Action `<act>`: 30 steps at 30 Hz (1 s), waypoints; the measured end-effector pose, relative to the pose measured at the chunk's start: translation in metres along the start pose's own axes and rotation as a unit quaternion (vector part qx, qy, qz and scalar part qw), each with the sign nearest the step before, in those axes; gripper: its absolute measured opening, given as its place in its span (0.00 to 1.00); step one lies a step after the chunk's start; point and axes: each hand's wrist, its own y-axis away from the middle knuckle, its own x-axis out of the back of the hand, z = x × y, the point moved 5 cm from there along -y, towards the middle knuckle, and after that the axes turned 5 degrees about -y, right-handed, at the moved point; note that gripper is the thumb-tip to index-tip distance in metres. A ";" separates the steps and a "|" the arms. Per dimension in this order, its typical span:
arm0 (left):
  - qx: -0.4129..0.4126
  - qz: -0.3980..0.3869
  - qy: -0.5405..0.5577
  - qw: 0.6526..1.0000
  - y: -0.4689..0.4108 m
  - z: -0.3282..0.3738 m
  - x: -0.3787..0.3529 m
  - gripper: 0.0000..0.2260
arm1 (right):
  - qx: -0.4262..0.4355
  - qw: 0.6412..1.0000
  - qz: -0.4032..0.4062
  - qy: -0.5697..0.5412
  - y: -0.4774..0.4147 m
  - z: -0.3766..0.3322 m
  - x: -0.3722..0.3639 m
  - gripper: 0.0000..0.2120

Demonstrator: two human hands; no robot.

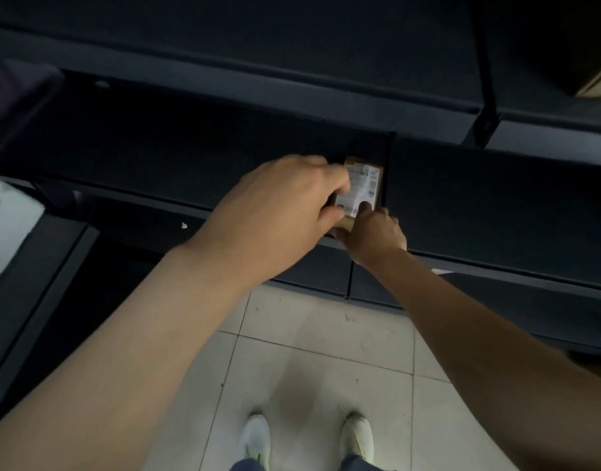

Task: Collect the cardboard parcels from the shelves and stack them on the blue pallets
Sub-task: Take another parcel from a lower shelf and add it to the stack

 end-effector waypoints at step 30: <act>0.072 -0.026 -0.005 0.997 0.028 -0.035 0.063 0.12 | 0.147 0.989 -0.019 0.009 0.087 -0.115 0.011 0.33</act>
